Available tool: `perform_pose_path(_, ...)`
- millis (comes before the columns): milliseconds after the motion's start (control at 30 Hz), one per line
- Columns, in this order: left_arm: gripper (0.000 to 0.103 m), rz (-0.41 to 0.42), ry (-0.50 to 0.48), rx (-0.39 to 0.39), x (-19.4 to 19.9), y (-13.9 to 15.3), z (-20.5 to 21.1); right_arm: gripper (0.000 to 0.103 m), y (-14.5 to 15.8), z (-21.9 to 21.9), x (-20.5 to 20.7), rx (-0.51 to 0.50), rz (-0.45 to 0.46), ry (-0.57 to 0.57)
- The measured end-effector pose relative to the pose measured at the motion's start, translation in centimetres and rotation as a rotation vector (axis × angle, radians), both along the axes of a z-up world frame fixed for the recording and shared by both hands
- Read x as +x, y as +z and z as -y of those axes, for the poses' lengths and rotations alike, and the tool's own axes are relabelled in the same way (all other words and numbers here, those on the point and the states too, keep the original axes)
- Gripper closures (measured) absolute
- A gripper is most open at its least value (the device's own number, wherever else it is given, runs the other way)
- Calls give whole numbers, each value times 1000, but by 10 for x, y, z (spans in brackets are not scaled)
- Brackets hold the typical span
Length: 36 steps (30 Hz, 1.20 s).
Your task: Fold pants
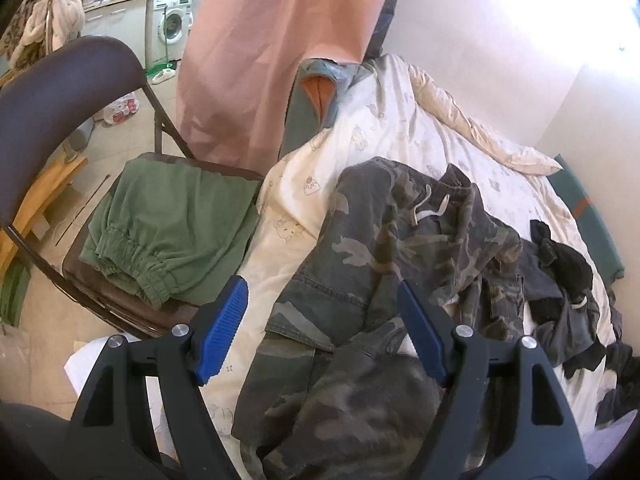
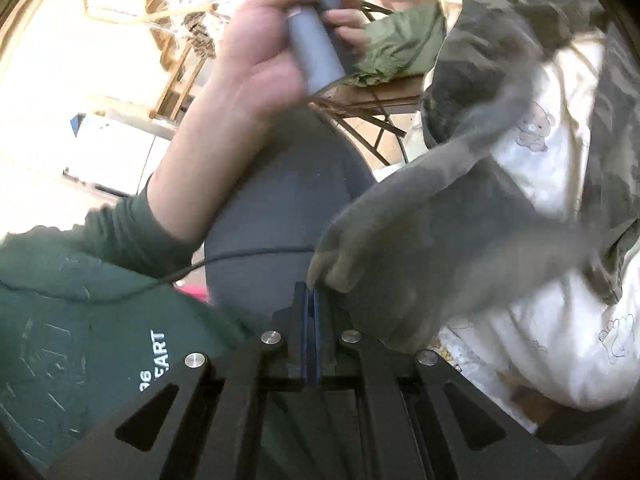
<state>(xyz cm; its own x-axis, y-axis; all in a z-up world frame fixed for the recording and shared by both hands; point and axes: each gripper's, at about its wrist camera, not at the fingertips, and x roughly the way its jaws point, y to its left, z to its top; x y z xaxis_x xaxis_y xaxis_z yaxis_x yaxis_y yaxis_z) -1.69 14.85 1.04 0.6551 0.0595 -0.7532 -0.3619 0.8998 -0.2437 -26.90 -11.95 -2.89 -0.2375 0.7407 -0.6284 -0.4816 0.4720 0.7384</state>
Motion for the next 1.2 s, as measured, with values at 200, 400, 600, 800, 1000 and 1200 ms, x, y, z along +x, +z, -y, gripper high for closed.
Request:
perform_pose_path(200,29,-48,-26,40,4,-10,6,69,-74,49,52,-404,-161,-273)
perform_pose_path(400,29,-153,19,-35,7,-34,-13,28,-49,82,95,-405,-90,-348)
perform_pose_path(600,29,-294,17,-45,20,-71,-14,28,-17,69,187,-281,95,-422)
perform_pose_path(800,29,-447,-16,-72,29,-121,-11,33,-84,25,274,-307,95,-460)
perform_pose_path(1000,51,-518,-150,-79,40,-151,11,59,-138,-5,286,-269,-22,-397)
perform_pose_path(1200,101,-521,-219,-4,41,-148,32,97,-112,-8,261,-297,109,-357)
